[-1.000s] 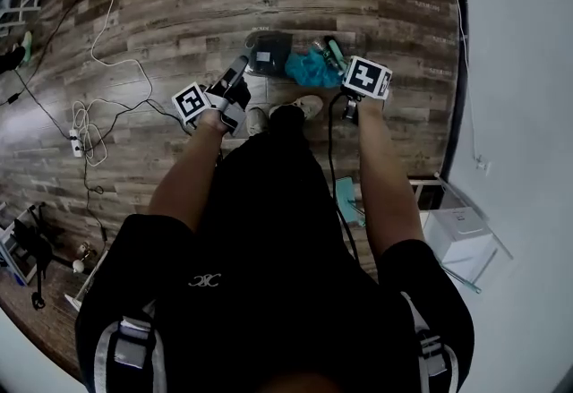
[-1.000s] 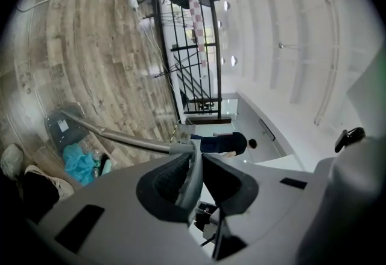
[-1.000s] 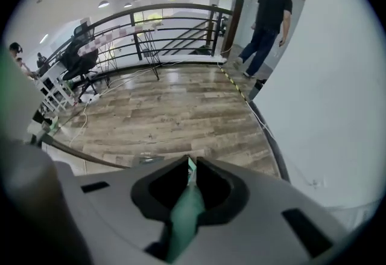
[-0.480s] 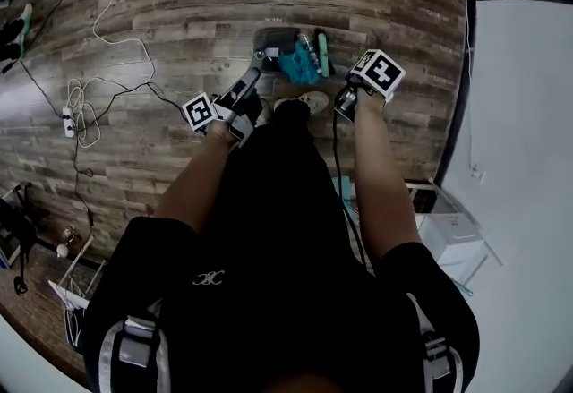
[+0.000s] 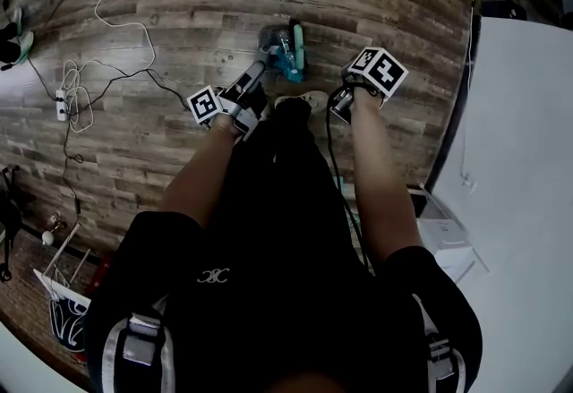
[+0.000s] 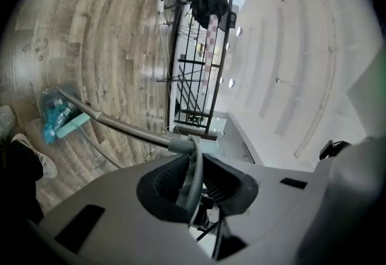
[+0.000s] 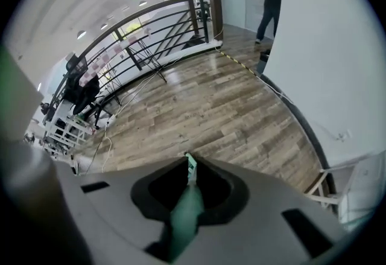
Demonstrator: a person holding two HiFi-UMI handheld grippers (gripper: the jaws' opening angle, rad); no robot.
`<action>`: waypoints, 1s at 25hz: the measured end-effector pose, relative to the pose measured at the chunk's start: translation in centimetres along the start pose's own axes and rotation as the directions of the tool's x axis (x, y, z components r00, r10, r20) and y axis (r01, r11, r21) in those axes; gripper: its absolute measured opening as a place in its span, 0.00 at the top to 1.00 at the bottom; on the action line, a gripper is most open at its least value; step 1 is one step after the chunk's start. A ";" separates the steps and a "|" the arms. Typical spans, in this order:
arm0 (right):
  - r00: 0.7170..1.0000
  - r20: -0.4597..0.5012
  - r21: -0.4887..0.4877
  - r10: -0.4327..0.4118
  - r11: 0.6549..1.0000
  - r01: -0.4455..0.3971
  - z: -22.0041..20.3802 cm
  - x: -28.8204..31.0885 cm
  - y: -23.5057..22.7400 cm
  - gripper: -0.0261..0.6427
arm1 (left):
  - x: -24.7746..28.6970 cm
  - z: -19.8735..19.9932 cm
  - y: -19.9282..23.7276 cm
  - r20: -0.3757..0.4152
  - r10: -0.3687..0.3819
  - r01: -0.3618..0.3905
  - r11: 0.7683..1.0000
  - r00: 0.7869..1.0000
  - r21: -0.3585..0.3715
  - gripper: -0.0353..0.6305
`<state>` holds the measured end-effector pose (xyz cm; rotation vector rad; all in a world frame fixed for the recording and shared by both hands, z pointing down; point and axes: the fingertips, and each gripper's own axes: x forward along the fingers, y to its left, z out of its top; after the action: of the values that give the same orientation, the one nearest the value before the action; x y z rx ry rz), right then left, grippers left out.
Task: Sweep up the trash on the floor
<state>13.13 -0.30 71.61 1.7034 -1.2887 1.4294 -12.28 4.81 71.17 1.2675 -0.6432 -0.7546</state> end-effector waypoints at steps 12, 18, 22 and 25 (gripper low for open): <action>0.999 0.041 0.092 0.030 0.995 -0.034 0.0 -3.2 -2.3 0.89 | 0.5 1.3 -1.7 0.024 -0.119 0.120 0.990 0.993 -0.070 0.86; 0.990 0.113 0.089 0.081 0.992 -0.092 0.5 -6.7 -4.3 0.89 | 1.0 1.5 -4.2 0.017 -0.184 0.185 0.979 0.983 -0.081 0.86; 0.979 0.191 0.091 0.076 0.991 -0.094 1.5 -9.8 -5.7 0.89 | 1.4 1.9 -6.7 0.018 -0.228 0.229 0.969 0.973 -0.091 0.86; 0.965 0.257 0.084 0.060 0.993 -0.084 2.7 -12.4 -6.3 0.89 | 2.0 2.3 -8.9 0.003 -0.268 0.267 0.959 0.963 -0.093 0.86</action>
<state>20.33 3.59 60.07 1.9727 -1.4512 1.3647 -14.07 0.72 62.92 1.2858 -0.4268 -0.9892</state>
